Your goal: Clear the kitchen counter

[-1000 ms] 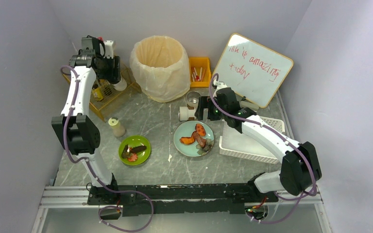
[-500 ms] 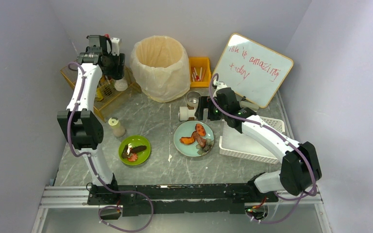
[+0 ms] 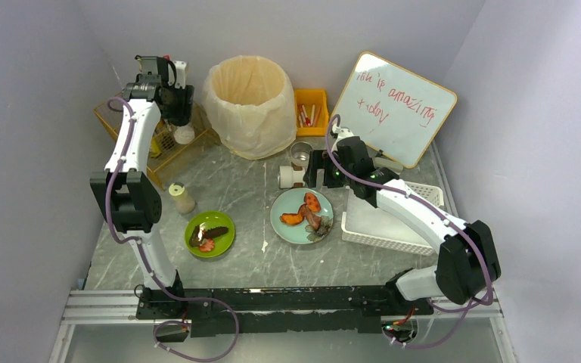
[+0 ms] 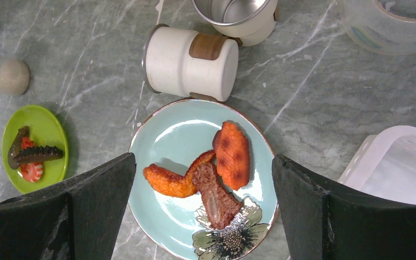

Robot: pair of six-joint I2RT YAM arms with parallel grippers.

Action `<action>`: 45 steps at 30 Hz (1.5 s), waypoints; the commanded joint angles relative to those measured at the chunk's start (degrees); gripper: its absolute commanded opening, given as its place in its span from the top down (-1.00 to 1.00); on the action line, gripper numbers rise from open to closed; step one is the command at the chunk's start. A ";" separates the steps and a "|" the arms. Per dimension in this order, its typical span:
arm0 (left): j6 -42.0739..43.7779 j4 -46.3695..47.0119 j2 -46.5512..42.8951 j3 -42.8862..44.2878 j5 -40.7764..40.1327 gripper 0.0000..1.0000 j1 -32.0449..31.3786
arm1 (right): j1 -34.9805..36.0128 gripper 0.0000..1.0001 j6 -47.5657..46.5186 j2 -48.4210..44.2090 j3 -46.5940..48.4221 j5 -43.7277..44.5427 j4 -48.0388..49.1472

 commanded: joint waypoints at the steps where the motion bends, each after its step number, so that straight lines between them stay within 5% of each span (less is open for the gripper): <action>1: 0.69 2.13 -2.96 -2.17 -3.44 0.90 0.29 | -0.23 -1.00 -0.98 -0.01 1.60 -0.35 0.70; 45: -9.15 22.05 -3.04 -19.90 0.83 0.90 0.45 | -0.30 -1.00 -1.85 -0.95 0.81 0.79 0.22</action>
